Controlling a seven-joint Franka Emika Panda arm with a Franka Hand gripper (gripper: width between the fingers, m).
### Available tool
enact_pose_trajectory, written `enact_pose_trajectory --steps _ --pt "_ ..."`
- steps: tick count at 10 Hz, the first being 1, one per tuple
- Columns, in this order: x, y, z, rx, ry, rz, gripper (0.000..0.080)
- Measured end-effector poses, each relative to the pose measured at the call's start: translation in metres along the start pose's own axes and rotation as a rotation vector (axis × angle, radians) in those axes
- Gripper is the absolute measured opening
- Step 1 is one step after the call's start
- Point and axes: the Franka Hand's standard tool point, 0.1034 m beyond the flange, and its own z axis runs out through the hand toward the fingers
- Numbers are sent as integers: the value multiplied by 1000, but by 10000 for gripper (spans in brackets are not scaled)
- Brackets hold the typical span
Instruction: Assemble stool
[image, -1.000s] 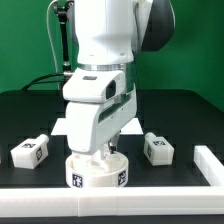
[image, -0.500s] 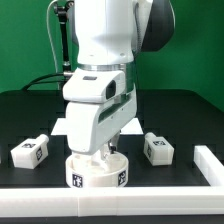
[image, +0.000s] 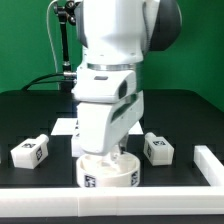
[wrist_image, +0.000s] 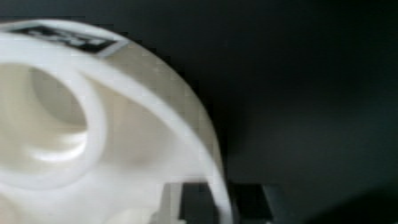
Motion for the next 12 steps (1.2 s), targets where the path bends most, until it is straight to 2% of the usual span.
enact_pose_trajectory --steps 2,4,6,8,12 --pt "30 -1 0 2 10 -37 29" --pt "51 -2 0 -1 14 -50 29" --pt "62 -2 2 1 15 -55 29" --pt "75 -7 3 1 18 -35 29" --pt "94 -9 3 -9 28 -8 29"
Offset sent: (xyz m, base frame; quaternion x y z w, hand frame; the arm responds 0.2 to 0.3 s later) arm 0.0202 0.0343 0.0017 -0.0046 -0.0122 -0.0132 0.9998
